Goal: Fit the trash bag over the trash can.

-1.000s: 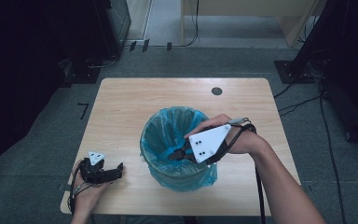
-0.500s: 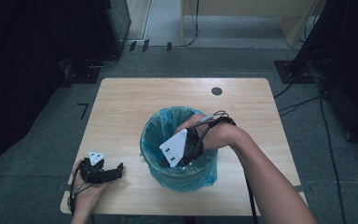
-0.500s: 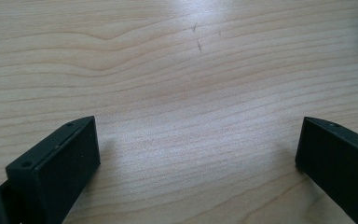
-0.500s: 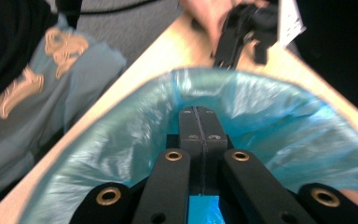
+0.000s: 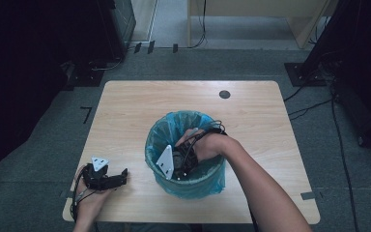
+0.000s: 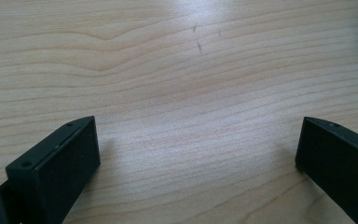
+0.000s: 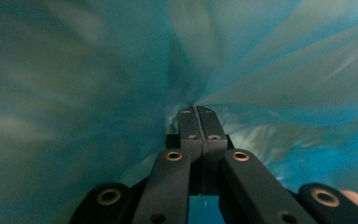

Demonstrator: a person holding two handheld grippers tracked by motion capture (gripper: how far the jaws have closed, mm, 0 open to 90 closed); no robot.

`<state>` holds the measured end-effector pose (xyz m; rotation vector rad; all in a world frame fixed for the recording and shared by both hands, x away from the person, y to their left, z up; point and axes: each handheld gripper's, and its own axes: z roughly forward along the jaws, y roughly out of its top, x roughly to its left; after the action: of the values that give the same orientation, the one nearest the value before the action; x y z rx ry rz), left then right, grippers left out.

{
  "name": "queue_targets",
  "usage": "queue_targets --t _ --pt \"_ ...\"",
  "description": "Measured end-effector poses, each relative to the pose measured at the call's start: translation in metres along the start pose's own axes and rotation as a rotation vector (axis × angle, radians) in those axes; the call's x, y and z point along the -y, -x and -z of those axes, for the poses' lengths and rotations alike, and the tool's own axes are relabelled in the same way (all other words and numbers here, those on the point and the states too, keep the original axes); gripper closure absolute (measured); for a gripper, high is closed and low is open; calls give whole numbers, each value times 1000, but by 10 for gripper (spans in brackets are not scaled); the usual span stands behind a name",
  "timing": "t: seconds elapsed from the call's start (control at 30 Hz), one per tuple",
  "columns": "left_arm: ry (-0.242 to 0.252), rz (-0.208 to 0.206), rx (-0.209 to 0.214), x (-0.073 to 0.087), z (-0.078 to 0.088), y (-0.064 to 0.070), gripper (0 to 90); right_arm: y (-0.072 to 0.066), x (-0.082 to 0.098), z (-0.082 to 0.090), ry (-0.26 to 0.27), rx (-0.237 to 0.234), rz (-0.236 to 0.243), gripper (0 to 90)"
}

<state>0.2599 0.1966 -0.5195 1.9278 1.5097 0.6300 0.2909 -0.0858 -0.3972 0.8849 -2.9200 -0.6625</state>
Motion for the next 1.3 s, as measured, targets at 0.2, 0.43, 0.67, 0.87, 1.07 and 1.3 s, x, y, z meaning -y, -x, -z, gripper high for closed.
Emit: queue_targets --t 0.2,0.43,0.67,0.87,1.07,1.3 --pt "0 0 0 0 0 0 0 3 3 -5 3 -11 -9 900" --pt "-1 0 0 0 0 0 0 2 0 6 48 56 6 900" --pt "-1 0 0 0 0 0 0 -1 -4 28 86 124 22 900" --pt "-2 0 0 0 0 0 0 -9 -5 39 86 136 39 900" --pt "-1 0 0 0 0 0 0 -15 0 31 61 84 43 900" --pt "-1 0 1 0 0 0 0 -18 0 31 75 79 47 900"
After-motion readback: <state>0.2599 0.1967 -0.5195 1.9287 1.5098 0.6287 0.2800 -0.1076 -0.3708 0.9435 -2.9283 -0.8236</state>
